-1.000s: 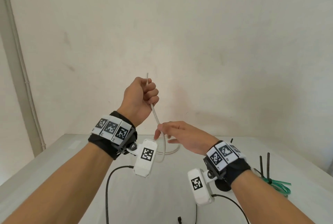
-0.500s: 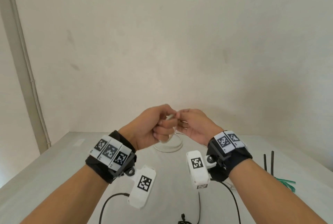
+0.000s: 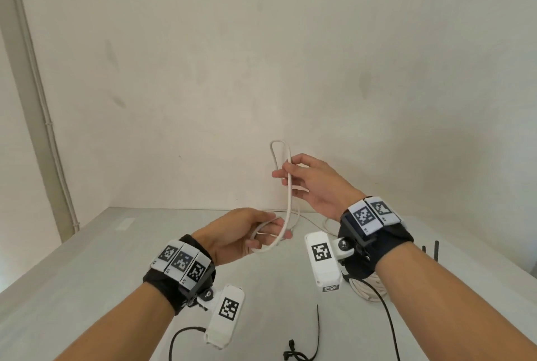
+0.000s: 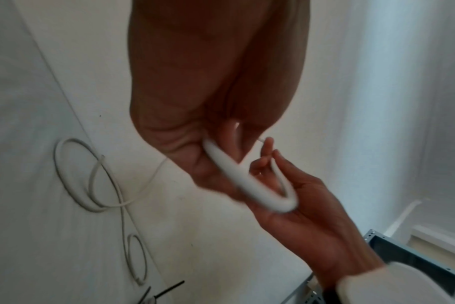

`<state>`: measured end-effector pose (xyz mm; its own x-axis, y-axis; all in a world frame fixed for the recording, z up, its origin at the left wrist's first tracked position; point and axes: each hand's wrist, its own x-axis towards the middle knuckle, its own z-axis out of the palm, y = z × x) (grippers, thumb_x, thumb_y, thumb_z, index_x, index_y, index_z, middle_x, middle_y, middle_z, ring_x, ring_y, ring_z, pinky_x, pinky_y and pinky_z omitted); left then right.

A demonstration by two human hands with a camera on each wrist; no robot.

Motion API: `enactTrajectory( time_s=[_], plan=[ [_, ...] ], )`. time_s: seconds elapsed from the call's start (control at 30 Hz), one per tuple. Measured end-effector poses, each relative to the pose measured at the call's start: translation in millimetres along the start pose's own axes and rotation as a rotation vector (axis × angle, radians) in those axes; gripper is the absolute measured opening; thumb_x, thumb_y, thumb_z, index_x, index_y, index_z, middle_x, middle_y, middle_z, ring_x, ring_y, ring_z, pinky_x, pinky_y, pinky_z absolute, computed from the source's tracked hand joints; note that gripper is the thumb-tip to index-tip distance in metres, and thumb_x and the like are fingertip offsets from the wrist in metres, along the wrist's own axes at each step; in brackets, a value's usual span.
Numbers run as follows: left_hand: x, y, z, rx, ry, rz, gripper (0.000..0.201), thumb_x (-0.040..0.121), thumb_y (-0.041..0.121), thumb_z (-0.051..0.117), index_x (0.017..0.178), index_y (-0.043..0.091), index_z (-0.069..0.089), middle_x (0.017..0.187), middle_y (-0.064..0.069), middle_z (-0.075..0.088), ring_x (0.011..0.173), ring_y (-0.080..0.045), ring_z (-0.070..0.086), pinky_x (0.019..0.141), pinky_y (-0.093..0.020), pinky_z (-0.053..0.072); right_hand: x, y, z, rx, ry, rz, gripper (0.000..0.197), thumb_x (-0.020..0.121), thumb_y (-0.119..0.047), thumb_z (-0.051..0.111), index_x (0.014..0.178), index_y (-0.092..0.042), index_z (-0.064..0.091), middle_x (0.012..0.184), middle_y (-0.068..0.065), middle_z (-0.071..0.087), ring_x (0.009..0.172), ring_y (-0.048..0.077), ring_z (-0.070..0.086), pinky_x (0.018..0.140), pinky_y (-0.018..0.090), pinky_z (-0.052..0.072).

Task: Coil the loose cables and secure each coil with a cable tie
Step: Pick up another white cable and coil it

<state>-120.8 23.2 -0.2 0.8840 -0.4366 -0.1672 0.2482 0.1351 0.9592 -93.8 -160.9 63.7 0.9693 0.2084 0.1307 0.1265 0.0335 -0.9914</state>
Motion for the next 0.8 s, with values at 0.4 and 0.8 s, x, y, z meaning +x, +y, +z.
enactTrajectory(
  time_s=[0.4,0.8],
  plan=[
    [-9.8,8.7,19.2,0.053,-0.187,-0.059,0.014,0.107,0.013,0.044,0.102,0.006,0.055,0.108,-0.025,0.075,0.089,-0.027,0.078,0.051,-0.019,0.054,3.7,20.6,8.8,-0.048,0.109,0.04,0.02,0.109,-0.017,0.051,0.093,-0.005,0.056,0.094,0.022,0.069,0.064,0.019,0.058,0.066,0.026,0.055],
    [19.0,16.9,13.8,-0.514,0.235,0.393,0.034,0.11,0.004,0.035,0.127,-0.017,0.055,0.118,-0.027,0.072,0.115,-0.035,0.07,0.102,-0.04,0.055,-3.7,24.7,15.0,0.359,0.225,0.068,0.022,0.103,0.007,0.038,0.117,0.017,0.052,0.101,0.035,0.07,0.064,0.023,0.074,0.062,0.024,0.061]
  ],
)
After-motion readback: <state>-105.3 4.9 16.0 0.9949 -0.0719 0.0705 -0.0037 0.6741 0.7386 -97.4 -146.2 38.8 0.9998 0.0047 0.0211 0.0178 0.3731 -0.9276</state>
